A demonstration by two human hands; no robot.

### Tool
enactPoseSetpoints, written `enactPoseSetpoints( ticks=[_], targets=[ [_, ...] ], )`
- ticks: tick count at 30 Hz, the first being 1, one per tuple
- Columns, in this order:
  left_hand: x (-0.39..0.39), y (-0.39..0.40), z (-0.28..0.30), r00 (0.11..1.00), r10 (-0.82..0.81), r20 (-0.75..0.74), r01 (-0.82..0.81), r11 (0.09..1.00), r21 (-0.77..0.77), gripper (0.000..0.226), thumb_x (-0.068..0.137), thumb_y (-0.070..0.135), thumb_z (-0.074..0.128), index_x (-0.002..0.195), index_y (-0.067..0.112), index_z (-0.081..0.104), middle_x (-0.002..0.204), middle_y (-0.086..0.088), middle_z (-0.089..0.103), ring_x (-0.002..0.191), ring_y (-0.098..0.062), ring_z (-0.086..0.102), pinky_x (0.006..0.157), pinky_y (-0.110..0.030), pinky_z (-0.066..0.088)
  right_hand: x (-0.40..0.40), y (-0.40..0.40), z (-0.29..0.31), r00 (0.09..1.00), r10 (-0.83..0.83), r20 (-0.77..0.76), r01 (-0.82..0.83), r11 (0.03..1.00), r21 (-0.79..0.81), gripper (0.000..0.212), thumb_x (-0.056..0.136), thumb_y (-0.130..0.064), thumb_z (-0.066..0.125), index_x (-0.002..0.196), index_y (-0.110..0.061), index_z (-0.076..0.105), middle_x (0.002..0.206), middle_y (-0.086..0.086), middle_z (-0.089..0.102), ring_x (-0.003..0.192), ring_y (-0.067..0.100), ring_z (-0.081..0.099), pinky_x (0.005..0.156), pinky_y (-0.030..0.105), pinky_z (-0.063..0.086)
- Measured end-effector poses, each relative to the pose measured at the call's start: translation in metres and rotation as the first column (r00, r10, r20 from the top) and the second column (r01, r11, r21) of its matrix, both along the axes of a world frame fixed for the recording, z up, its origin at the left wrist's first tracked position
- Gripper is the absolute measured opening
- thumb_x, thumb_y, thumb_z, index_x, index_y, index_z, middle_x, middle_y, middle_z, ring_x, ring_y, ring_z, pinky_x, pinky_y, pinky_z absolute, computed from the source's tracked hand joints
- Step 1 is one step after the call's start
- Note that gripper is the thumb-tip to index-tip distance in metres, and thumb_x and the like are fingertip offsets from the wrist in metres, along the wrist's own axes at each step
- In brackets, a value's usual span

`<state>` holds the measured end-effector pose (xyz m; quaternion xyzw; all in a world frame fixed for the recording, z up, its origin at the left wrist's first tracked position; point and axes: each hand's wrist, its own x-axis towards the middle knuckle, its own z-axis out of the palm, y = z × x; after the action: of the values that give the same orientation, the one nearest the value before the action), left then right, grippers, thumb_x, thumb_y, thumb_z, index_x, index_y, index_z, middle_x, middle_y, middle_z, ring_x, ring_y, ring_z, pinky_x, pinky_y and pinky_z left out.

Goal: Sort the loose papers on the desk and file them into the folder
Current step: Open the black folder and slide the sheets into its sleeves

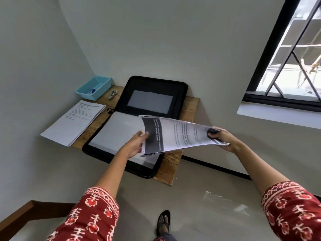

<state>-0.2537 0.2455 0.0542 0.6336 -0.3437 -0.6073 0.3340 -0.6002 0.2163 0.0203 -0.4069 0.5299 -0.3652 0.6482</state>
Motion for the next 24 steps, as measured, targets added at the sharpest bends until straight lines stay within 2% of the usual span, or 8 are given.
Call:
enactPoseSetpoints(
  ticks=[1, 3, 7, 9, 13, 17, 20, 24],
  targets=[
    [0.004, -0.002, -0.001, 0.999, -0.031, -0.030, 0.030, 0.999, -0.022, 0.030, 0.097, 0.009, 0.047, 0.127, 0.010, 0.042, 0.124, -0.014, 0.056, 0.102, -0.027, 0.059, 0.086, -0.041, 0.049, 0.003, 0.001, 0.001, 1.000, 0.017, 0.007, -0.017, 1.000, -0.001, 0.024, 0.089, 0.014, 0.047, 0.092, -0.006, 0.061, 0.071, -0.001, 0.067, 0.066, 0.012, 0.062, 0.058, 0.017, 0.052],
    [0.011, -0.006, -0.005, 0.999, -0.037, -0.025, 0.035, 0.997, -0.075, 0.030, 0.093, -0.010, 0.043, 0.111, 0.012, 0.051, 0.104, -0.013, 0.062, 0.088, -0.023, 0.062, 0.081, -0.037, 0.050, 0.004, 0.000, 0.001, 1.000, 0.028, -0.006, -0.028, 0.998, 0.050, 0.021, 0.089, 0.014, 0.049, 0.090, -0.003, 0.062, 0.072, 0.001, 0.069, 0.067, 0.014, 0.064, 0.059, 0.018, 0.054],
    [0.028, -0.015, -0.009, 0.997, -0.072, 0.036, 0.075, 0.993, -0.095, 0.033, 0.091, -0.010, 0.042, 0.080, 0.011, 0.065, 0.080, -0.011, 0.064, 0.064, -0.016, 0.063, 0.055, -0.021, 0.052, 0.001, -0.009, 0.008, 0.962, 0.227, -0.154, -0.212, 0.972, 0.104, 0.031, 0.087, 0.020, 0.043, 0.088, -0.003, 0.063, 0.083, 0.008, 0.068, 0.079, 0.020, 0.063, 0.064, 0.023, 0.055],
    [0.037, -0.024, -0.014, 0.988, -0.114, 0.104, 0.121, 0.990, -0.072, 0.041, 0.088, -0.011, 0.044, 0.063, 0.012, 0.066, 0.079, -0.009, 0.063, 0.070, -0.020, 0.061, 0.050, -0.016, 0.048, 0.000, -0.020, 0.011, 0.948, 0.220, -0.231, -0.201, 0.974, 0.105, 0.040, 0.086, 0.021, 0.033, 0.088, -0.004, 0.064, 0.093, 0.004, 0.071, 0.095, 0.023, 0.064, 0.076, 0.028, 0.054],
    [0.043, -0.055, -0.027, 0.950, -0.231, 0.210, 0.236, 0.972, 0.001, 0.042, 0.085, -0.018, 0.034, 0.061, 0.007, 0.057, 0.103, -0.007, 0.061, 0.097, -0.023, 0.055, 0.054, -0.014, 0.047, 0.020, -0.051, 0.027, 0.917, 0.212, -0.338, -0.190, 0.977, 0.098, 0.031, 0.100, -0.004, 0.034, 0.103, -0.011, 0.064, 0.110, 0.008, 0.069, 0.100, 0.024, 0.066, 0.089, 0.035, 0.051],
    [0.036, -0.086, -0.033, 0.919, -0.357, 0.171, 0.357, 0.934, 0.028, 0.046, 0.083, -0.019, 0.041, 0.054, 0.008, 0.064, 0.092, -0.002, 0.066, 0.089, -0.023, 0.059, 0.062, -0.025, 0.050, 0.080, -0.072, 0.030, 0.782, 0.484, -0.393, -0.438, 0.875, 0.205, 0.024, 0.100, -0.015, 0.046, 0.122, -0.012, 0.055, 0.114, 0.007, 0.064, 0.088, 0.015, 0.066, 0.090, 0.032, 0.051],
    [0.030, -0.102, -0.036, 0.922, -0.368, 0.121, 0.372, 0.928, -0.012, 0.054, 0.079, -0.020, 0.044, 0.045, 0.015, 0.066, 0.084, 0.004, 0.068, 0.080, -0.022, 0.060, 0.063, -0.027, 0.045, 0.121, -0.071, 0.020, 0.661, 0.615, -0.431, -0.523, 0.789, 0.323, 0.025, 0.092, -0.032, 0.059, 0.113, -0.019, 0.062, 0.106, -0.003, 0.063, 0.092, 0.012, 0.060, 0.083, 0.023, 0.048],
    [0.026, -0.116, -0.035, 0.914, -0.399, 0.080, 0.405, 0.911, -0.084, 0.059, 0.078, -0.023, 0.042, 0.040, 0.016, 0.063, 0.081, -0.001, 0.064, 0.073, -0.017, 0.059, 0.060, -0.020, 0.049, 0.132, -0.061, 0.017, 0.730, 0.539, -0.420, -0.413, 0.838, 0.357, 0.011, 0.088, -0.033, 0.065, 0.086, -0.023, 0.068, 0.088, -0.007, 0.067, 0.081, 0.009, 0.063, 0.069, 0.018, 0.047]
  ],
)
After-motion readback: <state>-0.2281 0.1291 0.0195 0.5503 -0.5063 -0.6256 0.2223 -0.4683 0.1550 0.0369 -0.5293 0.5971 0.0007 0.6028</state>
